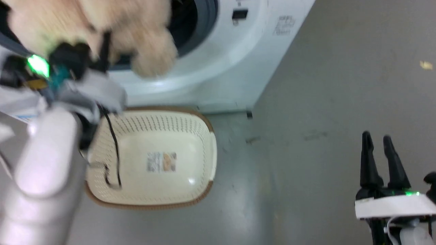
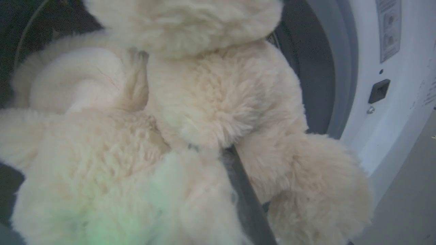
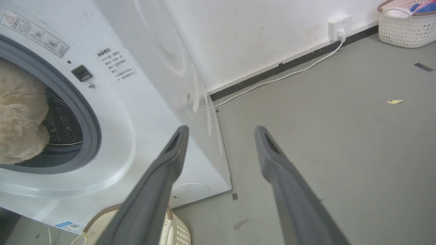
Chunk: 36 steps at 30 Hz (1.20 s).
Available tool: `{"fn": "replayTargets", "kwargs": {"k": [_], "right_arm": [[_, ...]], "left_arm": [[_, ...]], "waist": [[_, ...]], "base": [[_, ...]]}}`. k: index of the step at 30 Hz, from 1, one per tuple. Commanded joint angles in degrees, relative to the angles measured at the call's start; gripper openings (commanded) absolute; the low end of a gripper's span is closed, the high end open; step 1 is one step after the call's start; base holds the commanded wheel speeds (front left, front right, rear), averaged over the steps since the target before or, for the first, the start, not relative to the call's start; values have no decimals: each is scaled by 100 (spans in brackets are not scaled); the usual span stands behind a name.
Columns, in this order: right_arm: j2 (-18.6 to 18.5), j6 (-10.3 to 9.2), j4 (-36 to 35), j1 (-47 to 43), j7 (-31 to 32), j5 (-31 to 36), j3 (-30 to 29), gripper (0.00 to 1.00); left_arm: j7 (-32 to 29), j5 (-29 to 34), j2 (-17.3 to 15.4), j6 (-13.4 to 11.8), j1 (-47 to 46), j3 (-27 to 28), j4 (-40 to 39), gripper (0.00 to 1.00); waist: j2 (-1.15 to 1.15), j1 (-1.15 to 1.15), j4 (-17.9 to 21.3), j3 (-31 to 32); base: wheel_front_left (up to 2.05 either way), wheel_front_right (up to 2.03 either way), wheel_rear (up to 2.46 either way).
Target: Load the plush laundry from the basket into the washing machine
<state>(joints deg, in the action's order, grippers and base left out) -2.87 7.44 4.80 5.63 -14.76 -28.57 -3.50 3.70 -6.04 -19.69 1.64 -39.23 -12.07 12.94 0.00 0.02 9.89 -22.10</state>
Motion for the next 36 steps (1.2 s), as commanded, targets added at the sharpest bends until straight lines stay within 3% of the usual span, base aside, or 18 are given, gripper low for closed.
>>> {"fn": "replayTargets", "kwargs": {"k": [1, 8, 16, 27, 28, 29, 36], "right_arm": [[0, 5, -24, 154, -24, -66, 2, 100], [0, 5, 8, 602, -24, -289, 97, 100], [0, 5, 48, 873, -24, -513, 248, 100], [0, 5, 63, 947, -24, -679, 415, 100], [0, 5, 68, 948, -24, -671, 418, 100], [0, 5, 72, 949, -24, -660, 418, 100], [0, 5, 36, 897, -24, -478, 250, 100]], "left_arm": [[-144, 51, -89, 34, -385, 50, 111, 0], [-689, 196, -455, 238, -2028, 51, 1081, 0], [-967, 474, -608, 360, -3822, -177, 2311, 0], [-1211, 487, -623, 387, -4658, -312, 3808, 0], [-1217, 477, -613, 370, -4661, -316, 3912, 13], [-1178, 476, -609, 325, -4664, -316, 3990, 97], [-404, 362, -485, 265, -4392, -349, 4321, 100]], "waist": [[0, -2, 310, -687], [0, -2, 655, -1461], [0, -2, 939, -1994], [0, -2, 1095, -2191], [0, -2, 1087, -2175], [0, -2, 1077, -2155], [0, -2, 858, -1772]], "base": [[0, 0, 0], [0, 0, 0], [0, 0, 0], [0, 0, 0], [0, 0, 0], [0, 0, 0], [0, 0, 0]]}}
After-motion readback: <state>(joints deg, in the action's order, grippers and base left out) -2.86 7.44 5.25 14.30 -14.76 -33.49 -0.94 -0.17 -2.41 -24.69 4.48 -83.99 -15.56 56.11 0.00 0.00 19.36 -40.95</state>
